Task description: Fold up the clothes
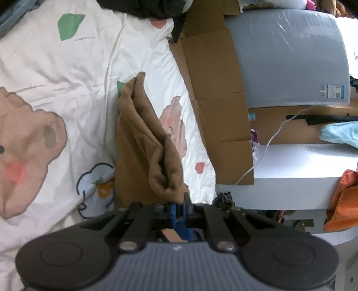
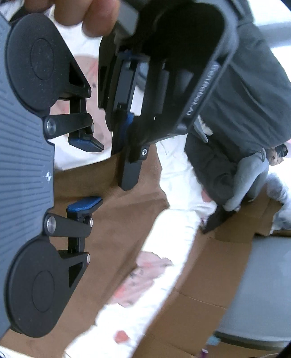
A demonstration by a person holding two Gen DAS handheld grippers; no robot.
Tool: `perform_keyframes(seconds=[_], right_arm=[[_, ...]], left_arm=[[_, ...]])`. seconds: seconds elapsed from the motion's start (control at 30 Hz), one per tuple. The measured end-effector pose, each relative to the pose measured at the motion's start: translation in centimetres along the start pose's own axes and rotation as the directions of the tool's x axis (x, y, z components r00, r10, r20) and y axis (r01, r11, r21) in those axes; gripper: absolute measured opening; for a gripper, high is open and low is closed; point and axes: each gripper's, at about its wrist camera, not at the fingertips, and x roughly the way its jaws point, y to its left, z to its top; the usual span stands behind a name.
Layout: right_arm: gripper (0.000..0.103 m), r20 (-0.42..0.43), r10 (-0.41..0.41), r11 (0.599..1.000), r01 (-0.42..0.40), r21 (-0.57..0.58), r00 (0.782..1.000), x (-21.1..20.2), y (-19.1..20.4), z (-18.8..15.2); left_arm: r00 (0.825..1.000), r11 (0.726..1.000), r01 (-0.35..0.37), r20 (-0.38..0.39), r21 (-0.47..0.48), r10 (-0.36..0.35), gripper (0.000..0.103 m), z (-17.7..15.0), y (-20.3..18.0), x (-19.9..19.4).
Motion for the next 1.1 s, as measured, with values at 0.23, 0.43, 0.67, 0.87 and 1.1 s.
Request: perform_keyframes(seconds=[0.23,0.43,0.67,0.87,1.1], right_arm=[[0.049,0.021,-0.054,0.992,0.056,-0.114,0.998,1.0,1.8,0.4],[0.005,0.015,-0.089,0.984,0.091,-0.156,0.996,1.5,1.1,0.5],[0.003,-0.002,-0.050,0.995,0.050,-0.085,0.999,1.2,-0.6,0.2],[0.003,0.000,-0.041,0.997,0.041,-0.064,0.999,0.7,-1.3,0.1],[0.003,-0.016,0.004,1.000,-0.004,0.007,1.000,0.6,-2.6,0.0]], left_arm=[[1.000,1.000,0.017,-0.008,-0.016,-0.017,0.005,-0.1,0.0,0.2],[0.999,0.998,0.038,-0.001,0.046,-0.038,0.004,0.0,-1.2,-1.2],[0.995,0.987,-0.072,0.079,0.142,0.061,0.055,1.9,-2.4,-3.7],[0.984,0.986,-0.149,0.105,0.068,0.142,0.069,4.7,-0.5,-3.0],[0.977,0.979,-0.198,0.085,0.056,0.193,0.075,8.3,0.4,0.7]])
